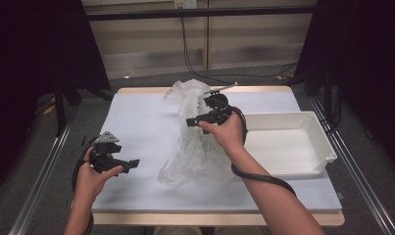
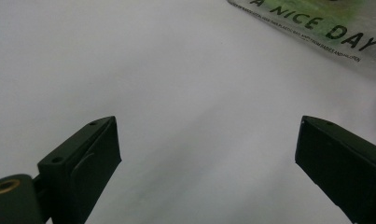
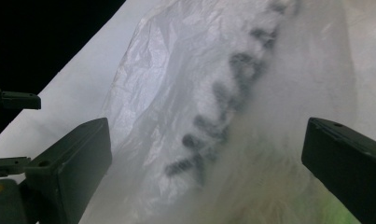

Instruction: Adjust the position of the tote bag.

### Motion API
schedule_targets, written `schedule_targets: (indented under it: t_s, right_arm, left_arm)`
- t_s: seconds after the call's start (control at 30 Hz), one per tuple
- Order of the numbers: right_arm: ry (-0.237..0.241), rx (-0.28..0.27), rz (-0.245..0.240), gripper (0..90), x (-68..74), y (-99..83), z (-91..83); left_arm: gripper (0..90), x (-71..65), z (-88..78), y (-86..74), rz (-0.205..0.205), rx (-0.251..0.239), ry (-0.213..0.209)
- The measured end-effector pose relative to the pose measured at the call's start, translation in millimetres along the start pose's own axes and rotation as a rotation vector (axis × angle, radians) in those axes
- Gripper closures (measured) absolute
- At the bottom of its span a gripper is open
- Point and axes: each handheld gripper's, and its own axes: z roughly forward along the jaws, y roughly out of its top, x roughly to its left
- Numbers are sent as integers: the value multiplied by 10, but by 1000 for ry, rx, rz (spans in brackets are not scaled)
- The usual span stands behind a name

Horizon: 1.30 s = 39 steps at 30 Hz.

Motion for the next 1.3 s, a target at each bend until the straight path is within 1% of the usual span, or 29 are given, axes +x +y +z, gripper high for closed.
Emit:
schedule_targets:
  t_s: [0.2, 0.23, 0.27, 0.3, 0.33, 0.37, 0.4, 0.43, 0.47, 0.5, 0.53, 0.57, 0.63, 0.67, 0.7, 0.73, 0.77, 0.8, 0.83, 0.87, 0.9, 0.97, 1.03, 1.07, 1.1, 1.17, 1.23, 1.27, 1.3]
  right_arm:
    - [-18, 33, 9, 44, 29, 6, 136]
    - [-28, 40, 8, 72, 36, 2, 156]
    - [-36, 50, -5, 91, 34, -10, 196]
    - [-36, 50, -5, 91, 34, -10, 196]
    - [-39, 57, -8, 113, 25, -16, 210]
    - [-41, 63, -18, 221, 12, -28, 226]
    - [-41, 63, -18, 221, 12, -28, 226]
    - [-38, 68, -28, 259, 9, -35, 233]
    - [-48, 71, -51, 313, 1, -44, 241]
    - [-55, 68, -64, 458, -9, -58, 236]
    - [-55, 68, -64, 458, -9, -58, 236]
    - [-51, 69, -65, 502, -18, -65, 230]
    - [-47, 70, -67, 637, -40, -81, 218]
    - [-51, 72, -57, 736, -53, -92, 200]
    - [-51, 72, -57, 736, -53, -92, 200]
    - [-40, 75, -48, 784, -59, -96, 190]
    - [-28, 68, -51, 851, -63, -102, 177]
    - [-25, 73, -57, 880, -56, -100, 161]
    - [-13, 70, -68, 893, -67, -100, 154]
    - [-8, 62, -64, 898, -69, -99, 143]
    - [13, 70, -66, 899, -78, -89, 126]
    - [16, 65, -66, 900, -78, -87, 115]
    - [40, 62, -68, 900, -73, -79, 98]
    - [49, 58, -70, 900, -60, -75, 87]
    - [66, 61, -88, 900, -28, -67, 75]
    - [73, 59, -95, 900, -11, -62, 70]
    - [109, 56, -105, 900, 30, -46, 67]
    - [115, 56, -108, 900, 44, -40, 64]
    - [118, 64, -115, 900, 64, -30, 57]
  left_arm:
    - [65, 0, 5, 0, -2, 1, -2]
    - [65, 5, 3, 1, 0, 2, -2]
    - [66, 6, 1, 0, 1, -2, 7]
    - [66, 11, -2, -1, -4, 0, -5]
    - [66, 14, -5, -4, -5, 1, 0]
    - [66, 24, -4, -9, -7, 10, 1]
    - [67, 24, -4, -9, -7, 10, 1]
    - [67, 27, 2, -14, -11, 7, 1]
    - [68, 27, 2, -13, -10, 12, 2]
    - [69, 24, 7, -12, 0, 18, 8]
    - [69, 24, 7, -12, 0, 18, 8]
    - [69, 18, 7, -9, -4, 13, 6]
    - [69, 18, 0, -3, 0, 12, 5]
    - [69, 17, -1, -2, 1, 14, 6]
    - [69, 17, 0, -2, -2, 11, 5]
    - [69, 17, 0, -2, -2, 11, 2]
    - [69, 6, 7, -2, -17, 0, 5]
    - [69, 2, 9, 0, -18, 3, 3]
    - [69, 0, 14, 1, -18, -1, 2]
    - [69, 10, 6, 7, 4, 11, 1]
    - [69, -4, 17, 6, 0, 7, 1]
    - [69, -8, 20, 9, 1, 9, 0]
    - [69, -16, 31, 11, -3, 5, -4]
    - [69, -25, 36, 12, -12, 3, -1]
    - [69, -17, 37, 13, 5, 11, 0]
    - [69, -17, 37, 13, 6, 13, 0]
    - [69, -15, 34, 13, 6, 16, -4]
    - [70, -27, 40, 10, -16, 2, -2]
    - [70, -26, 39, 9, -14, 4, -3]
